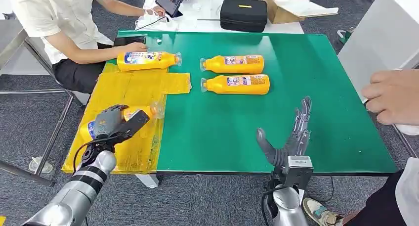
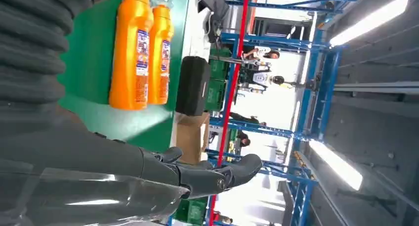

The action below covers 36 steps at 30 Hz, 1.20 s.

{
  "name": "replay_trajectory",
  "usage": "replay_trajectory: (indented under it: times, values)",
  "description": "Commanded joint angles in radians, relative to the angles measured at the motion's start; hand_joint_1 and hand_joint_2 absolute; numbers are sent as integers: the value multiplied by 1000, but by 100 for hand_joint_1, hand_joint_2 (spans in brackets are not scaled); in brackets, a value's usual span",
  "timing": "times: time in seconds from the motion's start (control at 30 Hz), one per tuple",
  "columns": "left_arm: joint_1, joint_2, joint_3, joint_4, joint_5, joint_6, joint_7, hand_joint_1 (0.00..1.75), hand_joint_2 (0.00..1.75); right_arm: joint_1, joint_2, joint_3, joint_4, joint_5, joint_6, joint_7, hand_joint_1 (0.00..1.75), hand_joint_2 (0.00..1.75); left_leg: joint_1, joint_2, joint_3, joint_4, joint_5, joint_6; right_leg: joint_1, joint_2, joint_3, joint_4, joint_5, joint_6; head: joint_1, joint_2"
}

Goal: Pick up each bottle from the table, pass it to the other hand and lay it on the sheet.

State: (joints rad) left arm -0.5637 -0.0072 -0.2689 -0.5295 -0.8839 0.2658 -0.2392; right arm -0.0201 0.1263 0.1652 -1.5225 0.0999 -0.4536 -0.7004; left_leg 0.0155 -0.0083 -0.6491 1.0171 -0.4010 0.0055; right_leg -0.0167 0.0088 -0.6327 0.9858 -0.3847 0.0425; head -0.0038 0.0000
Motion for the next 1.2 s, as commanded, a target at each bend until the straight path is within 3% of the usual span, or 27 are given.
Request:
replay_trajectory:
  times: [0.03,0.1,0.33,0.57,0.7,0.77,0.8,0.87,1.0,1.1,1.2]
  values:
    - [-45,33,-67,101,-5,-113,7,0,175,-30,8,-36,86,1,20,2,0,175,0,2,5,0,-2,1,1,1,5,-1,-1,-2,0,0]
    - [-57,56,-94,109,-14,-205,-4,0,175,-30,13,-44,96,-1,34,2,0,175,1,3,6,-1,-2,1,1,1,5,-1,-1,-2,0,0]
    - [-66,67,-104,115,-7,-257,-37,0,175,-37,17,-41,109,-8,44,2,0,175,1,3,5,0,-2,0,1,1,5,0,-1,-2,0,0]
    - [-30,43,-69,50,47,-192,-82,0,175,-37,17,-42,114,-15,45,2,0,175,0,2,4,-1,-1,0,0,0,4,-1,-1,-1,0,0]
    - [83,-3,-52,-174,106,-25,-186,0,175,-15,17,-42,101,-6,37,2,0,175,0,1,4,-1,-1,1,0,0,4,-1,-1,-1,0,0]
    - [111,-23,-53,-228,119,0,-202,0,175,-11,17,-41,96,-8,38,2,0,175,0,0,3,0,-2,1,0,-2,4,-1,-2,-1,0,0]
    - [178,-14,-72,-371,164,-14,-231,0,175,-5,15,-38,93,-6,33,2,0,175,0,-1,5,0,-2,1,1,-2,5,-1,-3,-2,0,0]
    - [224,-27,-82,-451,239,-74,-242,0,175,-1,17,-38,88,-5,24,2,0,175,0,-1,5,0,-3,1,0,-3,6,-1,-4,-2,1,0]
    - [265,-11,-142,-546,248,-105,-243,0,175,1,14,-37,87,-6,26,2,0,175,0,1,1,0,-3,0,0,0,2,0,-2,-1,0,0]
    - [249,34,-214,-531,107,-2,-213,0,175,-5,13,-37,88,-10,31,2,0,175,0,1,2,0,-3,0,1,-1,2,0,-3,-2,0,0]
    - [239,37,-220,-493,119,-3,-219,0,175,-10,14,-39,90,-12,29,2,0,175,0,0,1,0,-2,0,1,0,1,-1,-2,-1,0,0]
